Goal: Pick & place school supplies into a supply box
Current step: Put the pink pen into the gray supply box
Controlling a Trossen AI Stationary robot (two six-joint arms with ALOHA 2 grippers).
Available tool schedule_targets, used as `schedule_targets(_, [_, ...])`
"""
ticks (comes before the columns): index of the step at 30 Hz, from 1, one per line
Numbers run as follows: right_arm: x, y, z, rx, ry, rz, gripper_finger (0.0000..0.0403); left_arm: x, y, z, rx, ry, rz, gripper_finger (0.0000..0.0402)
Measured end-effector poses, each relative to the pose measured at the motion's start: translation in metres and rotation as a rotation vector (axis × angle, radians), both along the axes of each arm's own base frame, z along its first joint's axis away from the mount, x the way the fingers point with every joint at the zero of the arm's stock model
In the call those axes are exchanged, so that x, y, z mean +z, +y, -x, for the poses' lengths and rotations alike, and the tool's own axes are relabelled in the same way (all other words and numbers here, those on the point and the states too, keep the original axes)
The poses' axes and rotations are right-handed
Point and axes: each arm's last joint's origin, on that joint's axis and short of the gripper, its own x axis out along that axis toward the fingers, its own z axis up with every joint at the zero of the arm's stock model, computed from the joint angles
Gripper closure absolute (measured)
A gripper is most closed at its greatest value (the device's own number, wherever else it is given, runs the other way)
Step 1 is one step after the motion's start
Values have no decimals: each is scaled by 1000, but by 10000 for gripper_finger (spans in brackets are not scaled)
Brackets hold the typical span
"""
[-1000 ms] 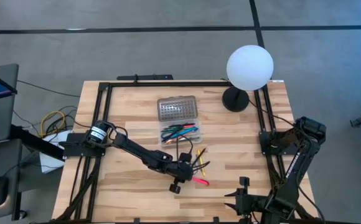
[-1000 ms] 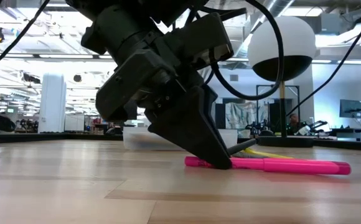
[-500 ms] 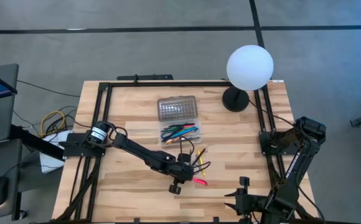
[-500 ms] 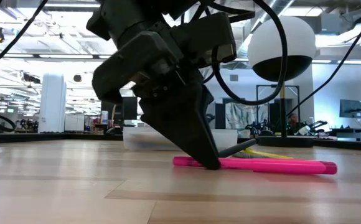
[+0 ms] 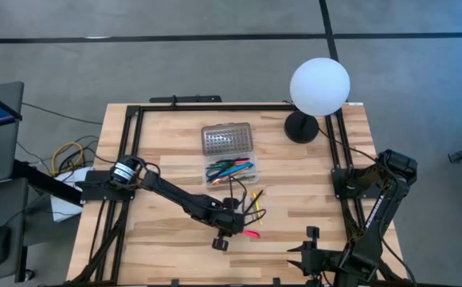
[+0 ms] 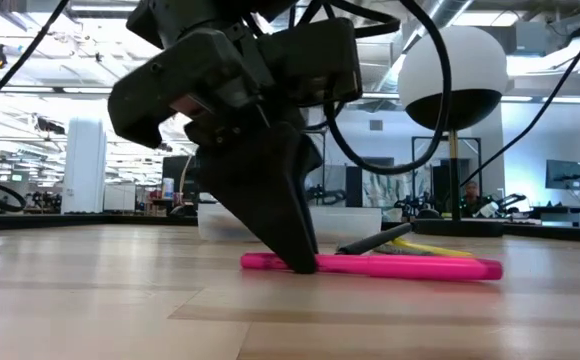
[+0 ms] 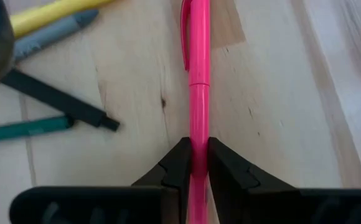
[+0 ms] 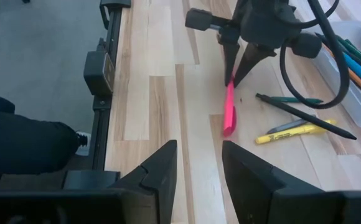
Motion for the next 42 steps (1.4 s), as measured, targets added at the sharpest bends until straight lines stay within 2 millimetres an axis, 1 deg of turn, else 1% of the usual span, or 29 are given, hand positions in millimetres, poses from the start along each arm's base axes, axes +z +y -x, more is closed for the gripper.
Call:
schedule_targets(8, [0,-1,-2,-5,0,0,283,2,-1,4,33,51,-3,359])
schedule_targets(13, [0,-2,-4,-11,1,1,283,10,-10,5,6,73,-71,380])
schedule_targets(16, [0,-2,-4,-12,1,1,283,19,-19,5,-23,78,-151,386])
schedule_targets(20, [0,-2,-4,-11,1,1,283,30,-29,10,-34,116,-266,378])
schedule_targets(23, [0,-2,-4,-11,1,1,283,35,-36,15,-45,128,-341,376])
schedule_targets(27, [0,-2,-4,-12,0,1,283,41,-45,22,-42,98,-480,386])
schedule_targets(37, [0,-3,-4,-20,-15,9,283,46,-54,37,31,-5,-765,383])
schedule_targets(42, [0,-5,-8,-29,-15,11,283,51,-49,41,130,-69,-895,381])
